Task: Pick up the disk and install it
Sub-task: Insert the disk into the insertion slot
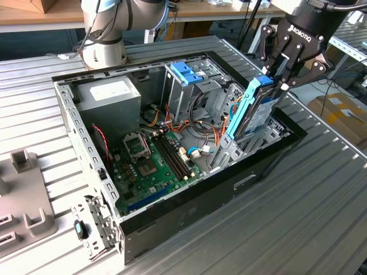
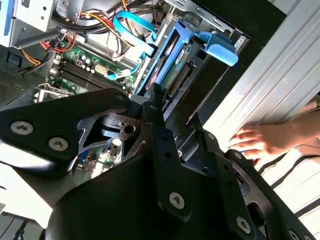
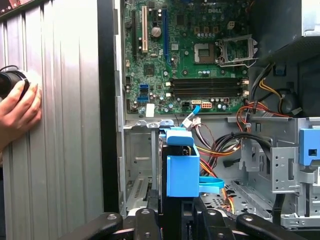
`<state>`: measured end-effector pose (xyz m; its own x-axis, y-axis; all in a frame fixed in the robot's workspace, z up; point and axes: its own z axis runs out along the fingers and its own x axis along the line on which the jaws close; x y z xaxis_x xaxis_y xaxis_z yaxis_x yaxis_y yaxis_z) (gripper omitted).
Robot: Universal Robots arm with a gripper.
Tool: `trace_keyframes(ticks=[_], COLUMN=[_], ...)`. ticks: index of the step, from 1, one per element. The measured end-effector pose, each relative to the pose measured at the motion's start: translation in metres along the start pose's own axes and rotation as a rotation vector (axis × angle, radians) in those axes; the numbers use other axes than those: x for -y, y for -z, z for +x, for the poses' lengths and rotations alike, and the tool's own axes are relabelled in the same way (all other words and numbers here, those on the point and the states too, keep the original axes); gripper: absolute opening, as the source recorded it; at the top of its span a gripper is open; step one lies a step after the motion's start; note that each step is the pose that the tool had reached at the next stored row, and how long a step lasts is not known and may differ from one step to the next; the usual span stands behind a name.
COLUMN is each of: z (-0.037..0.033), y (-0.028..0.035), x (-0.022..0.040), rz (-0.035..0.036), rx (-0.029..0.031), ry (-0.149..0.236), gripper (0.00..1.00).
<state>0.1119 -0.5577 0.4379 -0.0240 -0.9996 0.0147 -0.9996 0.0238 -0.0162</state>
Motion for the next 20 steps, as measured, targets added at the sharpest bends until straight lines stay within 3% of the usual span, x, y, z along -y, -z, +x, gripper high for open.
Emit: trace_keyframes(ticks=[14,19,20], z=[-0.0006,-0.0005,-0.0005], y=[-0.0346,-0.0349,-0.0375], x=[-0.0005,-0.0006,-0.0006], rz=[0.0,0.0,0.0], rx=[-0.0003,-0.0002,0.0003], ry=[0.0,0.0,0.0], gripper=[0.35,0.35,0.35])
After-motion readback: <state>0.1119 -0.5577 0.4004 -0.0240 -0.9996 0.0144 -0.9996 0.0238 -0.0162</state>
